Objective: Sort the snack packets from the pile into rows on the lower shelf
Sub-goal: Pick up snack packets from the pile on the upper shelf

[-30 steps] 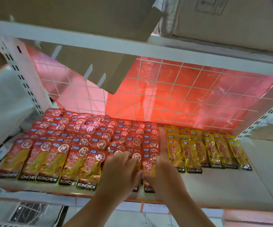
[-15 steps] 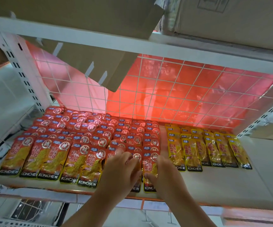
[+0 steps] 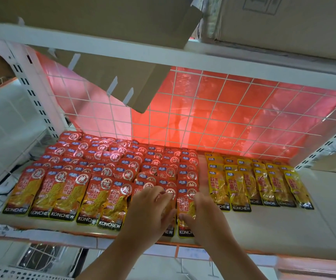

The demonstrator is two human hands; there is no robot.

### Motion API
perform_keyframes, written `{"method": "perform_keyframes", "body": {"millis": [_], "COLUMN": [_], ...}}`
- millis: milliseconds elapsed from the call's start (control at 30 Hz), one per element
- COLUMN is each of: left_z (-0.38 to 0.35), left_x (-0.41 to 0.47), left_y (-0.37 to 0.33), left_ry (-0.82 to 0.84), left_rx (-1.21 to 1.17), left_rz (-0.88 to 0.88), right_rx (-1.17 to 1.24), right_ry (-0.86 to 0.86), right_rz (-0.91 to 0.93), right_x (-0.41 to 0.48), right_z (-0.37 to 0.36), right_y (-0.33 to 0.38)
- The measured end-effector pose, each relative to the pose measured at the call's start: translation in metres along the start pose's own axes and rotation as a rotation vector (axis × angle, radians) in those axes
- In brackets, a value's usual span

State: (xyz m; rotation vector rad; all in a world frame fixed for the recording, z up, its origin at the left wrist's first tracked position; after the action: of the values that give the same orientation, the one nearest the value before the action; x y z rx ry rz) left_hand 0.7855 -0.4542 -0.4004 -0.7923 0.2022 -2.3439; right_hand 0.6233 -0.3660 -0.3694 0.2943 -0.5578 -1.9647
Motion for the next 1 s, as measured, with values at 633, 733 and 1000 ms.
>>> {"method": "perform_keyframes", "body": {"millis": [633,733,1000], "left_z": [0.061,0.059,0.054], "left_x": [-0.042,-0.041,-0.032], "left_y": [0.071,0.072,0.075], "left_ry": [-0.004,-0.013,-0.055], "left_rx": [0.07,0.054,0.045], "left_rz": [0.173,0.184,0.226], "right_rx": [-0.092,-0.093,-0.104], "right_ry": [0.001,0.006,0.013], "right_rz": [0.036,0.038,0.034], "right_x": [0.002,0.003,0.004], "right_z": [-0.007,-0.009,-0.012], "right_y": [-0.007,-0.009,-0.012]}}
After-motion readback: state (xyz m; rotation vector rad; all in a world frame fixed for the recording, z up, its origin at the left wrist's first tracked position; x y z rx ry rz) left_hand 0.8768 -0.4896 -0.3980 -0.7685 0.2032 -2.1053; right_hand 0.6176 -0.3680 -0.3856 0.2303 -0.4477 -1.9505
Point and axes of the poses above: each hand's wrist, its own x-axis towards the middle knuckle, its own z-axis out of the back of the hand, y = z × x, the point moved 2 cm from there along x, towards the middle knuckle, and after that the axes turned 5 degrees about -y, right-handed, at the moved point
